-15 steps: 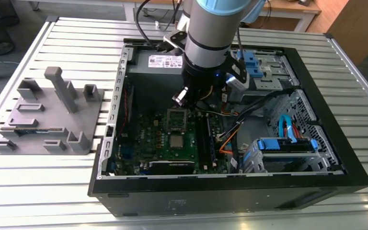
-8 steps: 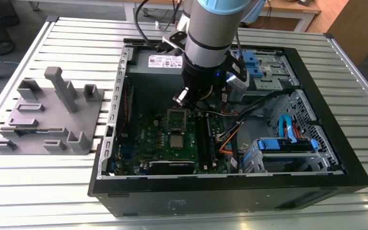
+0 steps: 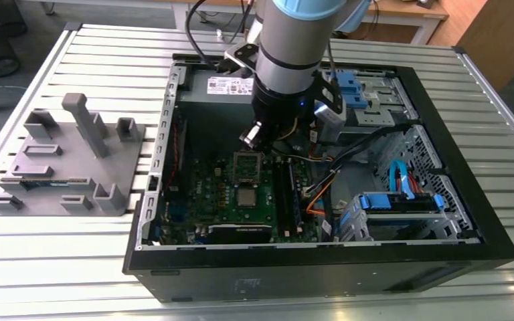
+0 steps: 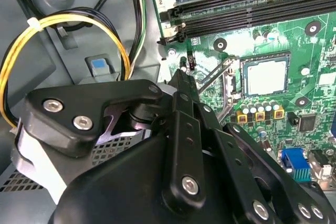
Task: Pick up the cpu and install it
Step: 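Close the cpu cover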
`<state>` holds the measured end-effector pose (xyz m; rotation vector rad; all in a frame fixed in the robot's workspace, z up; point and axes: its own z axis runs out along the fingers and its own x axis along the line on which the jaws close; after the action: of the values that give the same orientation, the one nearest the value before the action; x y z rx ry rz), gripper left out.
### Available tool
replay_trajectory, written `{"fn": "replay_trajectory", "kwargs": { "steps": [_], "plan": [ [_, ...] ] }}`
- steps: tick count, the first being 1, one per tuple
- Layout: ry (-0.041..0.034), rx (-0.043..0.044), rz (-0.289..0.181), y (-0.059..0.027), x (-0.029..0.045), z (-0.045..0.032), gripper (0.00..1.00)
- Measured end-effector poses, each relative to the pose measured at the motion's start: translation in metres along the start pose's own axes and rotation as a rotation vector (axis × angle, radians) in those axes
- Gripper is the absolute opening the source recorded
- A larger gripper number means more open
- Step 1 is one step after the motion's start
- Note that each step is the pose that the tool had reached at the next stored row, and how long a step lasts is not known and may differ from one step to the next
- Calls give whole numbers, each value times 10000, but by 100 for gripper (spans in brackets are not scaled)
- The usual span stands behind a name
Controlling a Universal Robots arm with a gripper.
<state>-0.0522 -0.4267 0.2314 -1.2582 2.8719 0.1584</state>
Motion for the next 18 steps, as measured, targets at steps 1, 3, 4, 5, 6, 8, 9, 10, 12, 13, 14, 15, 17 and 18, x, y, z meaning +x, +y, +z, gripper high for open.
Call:
{"fn": "replay_trajectory", "kwargs": {
  "steps": [1, 3, 4, 5, 6, 8, 9, 10, 12, 13, 14, 15, 17, 18],
  "plan": [
    [1, 0, 0, 1, 1, 0, 11],
    [4, 2, 0, 2, 2, -12, 11],
    [2, 1, 1, 3, 1, -22, 11],
    [-1, 0, 0, 4, 0, -33, 11],
    [1, 1, 0, 5, 0, -43, 11],
    [0, 1, 1, 6, -1, -53, 11],
    [0, 1, 0, 6, -1, -57, 11],
    [0, 1, 0, 7, -1, -61, 11],
    [0, 1, 0, 8, -2, -69, 11],
    [1, 1, 1, 8, -2, -74, 11],
    [0, 1, 1, 8, -2, -80, 11],
    [0, 1, 1, 9, -2, -86, 11],
    [0, 1, 0, 10, -3, -96, 11],
    [-1, 0, 0, 10, -3, -100, 11]
  ]
}}
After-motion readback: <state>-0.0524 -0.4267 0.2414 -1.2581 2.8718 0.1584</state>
